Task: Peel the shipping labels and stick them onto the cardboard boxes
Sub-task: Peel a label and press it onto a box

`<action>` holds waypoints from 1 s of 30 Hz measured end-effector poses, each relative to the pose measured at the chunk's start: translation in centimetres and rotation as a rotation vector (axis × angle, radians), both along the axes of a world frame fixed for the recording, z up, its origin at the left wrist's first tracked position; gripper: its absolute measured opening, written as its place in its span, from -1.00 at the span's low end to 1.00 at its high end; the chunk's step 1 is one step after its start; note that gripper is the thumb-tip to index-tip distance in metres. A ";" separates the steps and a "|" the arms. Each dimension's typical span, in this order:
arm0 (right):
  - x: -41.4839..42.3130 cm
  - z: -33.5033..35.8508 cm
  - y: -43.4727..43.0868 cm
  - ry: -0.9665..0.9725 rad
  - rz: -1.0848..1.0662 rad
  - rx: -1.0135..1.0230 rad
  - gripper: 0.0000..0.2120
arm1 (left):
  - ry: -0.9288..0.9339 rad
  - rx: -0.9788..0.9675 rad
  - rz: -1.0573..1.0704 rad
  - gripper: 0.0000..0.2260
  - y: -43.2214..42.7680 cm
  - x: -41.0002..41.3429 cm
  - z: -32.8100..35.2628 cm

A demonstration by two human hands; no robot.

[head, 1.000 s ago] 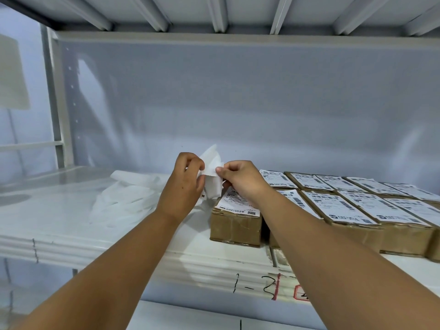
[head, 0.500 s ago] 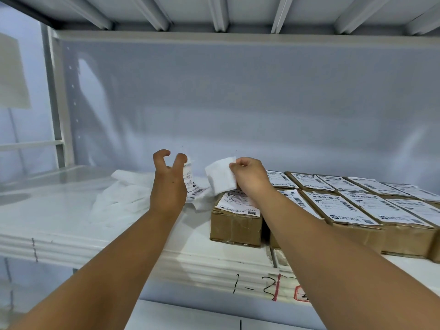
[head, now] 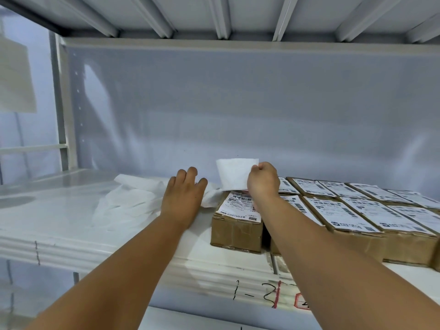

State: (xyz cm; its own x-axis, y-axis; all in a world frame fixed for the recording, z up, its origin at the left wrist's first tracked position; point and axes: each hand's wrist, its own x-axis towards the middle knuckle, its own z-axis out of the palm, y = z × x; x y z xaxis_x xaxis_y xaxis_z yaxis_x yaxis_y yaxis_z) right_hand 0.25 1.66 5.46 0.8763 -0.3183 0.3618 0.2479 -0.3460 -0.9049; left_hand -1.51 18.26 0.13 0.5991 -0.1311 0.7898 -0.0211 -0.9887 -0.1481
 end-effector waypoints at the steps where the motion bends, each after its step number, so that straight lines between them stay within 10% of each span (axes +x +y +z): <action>1: 0.0 0.0 0.1 0.003 0.004 -0.010 -0.75 | -0.047 0.001 -0.049 -0.66 0.1 0.1 0.2; 11: -0.5 0.1 0.3 0.019 0.046 -0.033 -0.80 | 0.360 -0.118 -0.536 -0.74 -0.3 0.6 -1.0; 17: -0.3 0.1 0.0 0.008 0.028 -0.045 -0.78 | 0.415 -0.138 -0.368 -0.44 -0.6 0.7 -1.1; 30: -1.5 0.6 0.2 -0.204 -0.043 0.018 -0.83 | 0.354 -0.126 -0.187 -0.57 0.2 1.0 -1.2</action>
